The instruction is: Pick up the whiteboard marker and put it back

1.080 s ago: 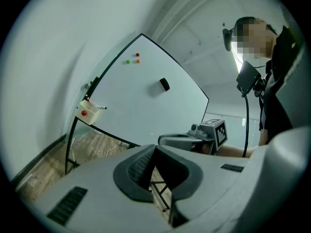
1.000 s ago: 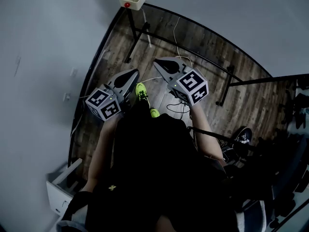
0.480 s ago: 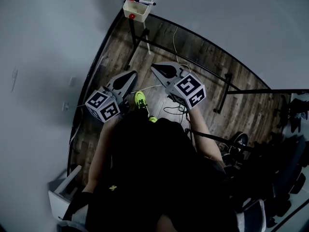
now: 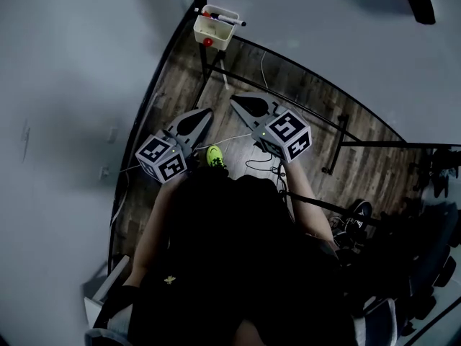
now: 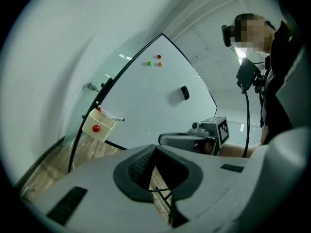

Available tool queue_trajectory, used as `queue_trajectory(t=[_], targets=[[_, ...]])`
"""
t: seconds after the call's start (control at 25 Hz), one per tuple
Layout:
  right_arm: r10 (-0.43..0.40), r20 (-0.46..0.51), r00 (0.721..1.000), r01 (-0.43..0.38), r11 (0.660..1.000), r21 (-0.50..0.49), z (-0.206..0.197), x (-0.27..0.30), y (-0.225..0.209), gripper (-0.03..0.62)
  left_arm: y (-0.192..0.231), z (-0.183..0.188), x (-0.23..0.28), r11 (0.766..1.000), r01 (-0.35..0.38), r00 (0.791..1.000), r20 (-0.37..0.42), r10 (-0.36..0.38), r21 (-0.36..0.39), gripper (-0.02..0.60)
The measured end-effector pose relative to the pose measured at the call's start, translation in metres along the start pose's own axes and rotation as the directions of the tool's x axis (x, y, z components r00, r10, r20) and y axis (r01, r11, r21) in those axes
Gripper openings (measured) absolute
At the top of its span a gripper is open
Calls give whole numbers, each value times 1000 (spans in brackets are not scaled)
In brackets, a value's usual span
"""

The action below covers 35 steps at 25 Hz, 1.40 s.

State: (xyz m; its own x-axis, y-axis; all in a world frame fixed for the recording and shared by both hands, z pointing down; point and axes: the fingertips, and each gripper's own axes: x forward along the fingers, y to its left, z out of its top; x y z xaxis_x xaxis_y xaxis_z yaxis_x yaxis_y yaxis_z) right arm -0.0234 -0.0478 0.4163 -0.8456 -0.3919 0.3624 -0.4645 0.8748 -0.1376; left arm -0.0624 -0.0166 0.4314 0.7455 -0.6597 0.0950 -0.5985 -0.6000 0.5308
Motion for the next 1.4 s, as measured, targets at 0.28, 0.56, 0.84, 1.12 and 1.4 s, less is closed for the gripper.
queue_trajectory(t=[0.28,0.56,0.84,1.12,1.4], targets=[[-64,12,998,65,998,-27,12,21,-16,-5,13,9,6,998,56,998,-20,-57,-3,14],[-148,38,988,150,987,-55,29,24,-35,-4,18,22,7,996,84,996,-7,-84,4,14],[-180,46,983,184,979,-84,38,29,-56,-3,26,34,12,996,86,996,18,-86,24,14],[-197,59,979,201,977,-75,42,40,-80,13,42,45,18,997,70,997,21,-71,16,14],[-206,62,977,209,977,-42,43,51,-105,60,56,50,23,999,45,999,15,-45,1,14]])
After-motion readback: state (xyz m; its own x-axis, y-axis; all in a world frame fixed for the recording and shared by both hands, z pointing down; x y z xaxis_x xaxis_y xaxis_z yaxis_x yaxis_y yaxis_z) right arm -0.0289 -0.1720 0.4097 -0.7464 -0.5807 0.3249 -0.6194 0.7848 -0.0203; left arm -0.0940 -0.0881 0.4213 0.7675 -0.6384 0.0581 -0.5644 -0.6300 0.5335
